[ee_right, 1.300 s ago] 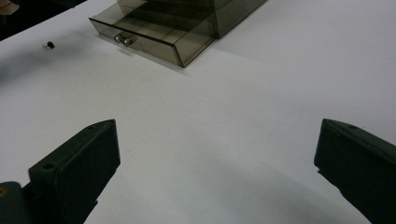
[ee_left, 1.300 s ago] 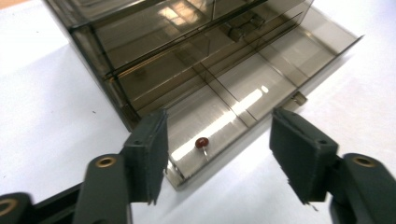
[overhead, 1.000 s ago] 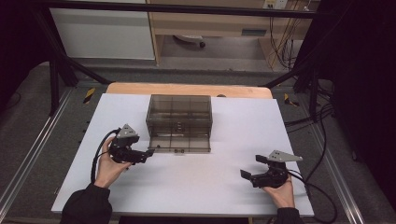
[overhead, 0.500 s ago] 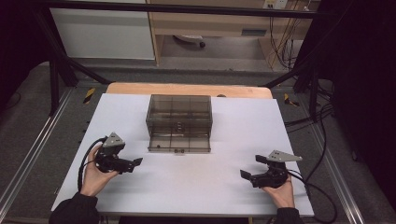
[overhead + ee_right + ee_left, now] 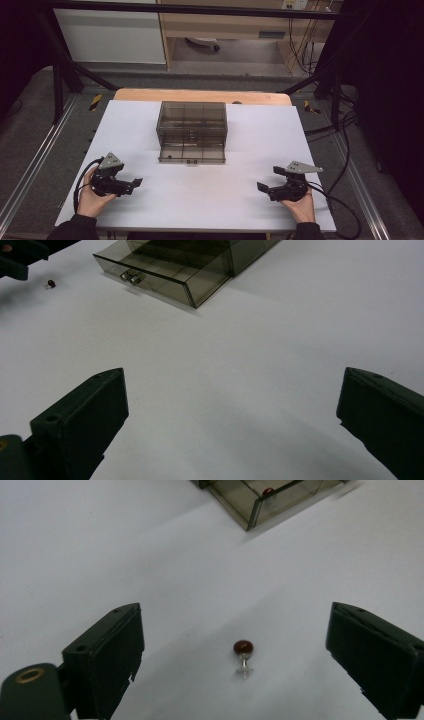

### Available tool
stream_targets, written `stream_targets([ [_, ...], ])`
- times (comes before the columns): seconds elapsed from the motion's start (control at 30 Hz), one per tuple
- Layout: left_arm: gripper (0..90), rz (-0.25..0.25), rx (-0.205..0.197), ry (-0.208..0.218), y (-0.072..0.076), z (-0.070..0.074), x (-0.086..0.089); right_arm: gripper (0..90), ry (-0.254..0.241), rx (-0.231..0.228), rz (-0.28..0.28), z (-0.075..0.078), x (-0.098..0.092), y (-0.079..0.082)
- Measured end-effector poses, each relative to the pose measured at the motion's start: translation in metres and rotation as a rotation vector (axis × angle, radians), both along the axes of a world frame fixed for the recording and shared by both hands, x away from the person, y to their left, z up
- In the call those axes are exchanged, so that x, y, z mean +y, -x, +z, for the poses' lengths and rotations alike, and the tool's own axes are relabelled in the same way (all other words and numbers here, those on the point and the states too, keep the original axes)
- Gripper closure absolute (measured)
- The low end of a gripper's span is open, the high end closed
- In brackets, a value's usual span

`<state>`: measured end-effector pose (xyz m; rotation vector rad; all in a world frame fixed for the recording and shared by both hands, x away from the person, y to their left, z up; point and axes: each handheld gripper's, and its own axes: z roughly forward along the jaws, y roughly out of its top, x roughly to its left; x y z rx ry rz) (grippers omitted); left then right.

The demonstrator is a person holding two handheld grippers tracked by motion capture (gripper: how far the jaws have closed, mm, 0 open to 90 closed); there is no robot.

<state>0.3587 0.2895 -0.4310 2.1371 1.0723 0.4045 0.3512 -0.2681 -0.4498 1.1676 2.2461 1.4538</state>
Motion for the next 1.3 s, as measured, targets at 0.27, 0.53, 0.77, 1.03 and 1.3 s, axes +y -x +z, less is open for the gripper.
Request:
stream_targets([
  [0.27,33.1,-0.004,0.025,-0.006,0.002,-0.009,0.002,0.7,0.001,-0.002,0.001,0.0,0.0,0.0],
  [0.53,56.0,-0.005,0.06,0.004,0.002,-0.012,0.004,0.6,0.001,0.001,0.001,0.0,0.0,0.0],
  [0.77,66.6,-0.009,0.059,0.004,0.003,-0.013,0.002,0.6,0.001,0.001,0.001,0.0,0.0,0.0],
  [1.03,77.4,-0.01,0.052,-0.02,0.004,-0.013,0.0,0.6,0.002,0.003,0.002,0.0,0.001,0.0],
  [1.3,79.5,-0.013,0.05,-0.031,0.004,-0.013,-0.001,0.6,0.002,0.004,0.002,0.0,0.001,0.0],
])
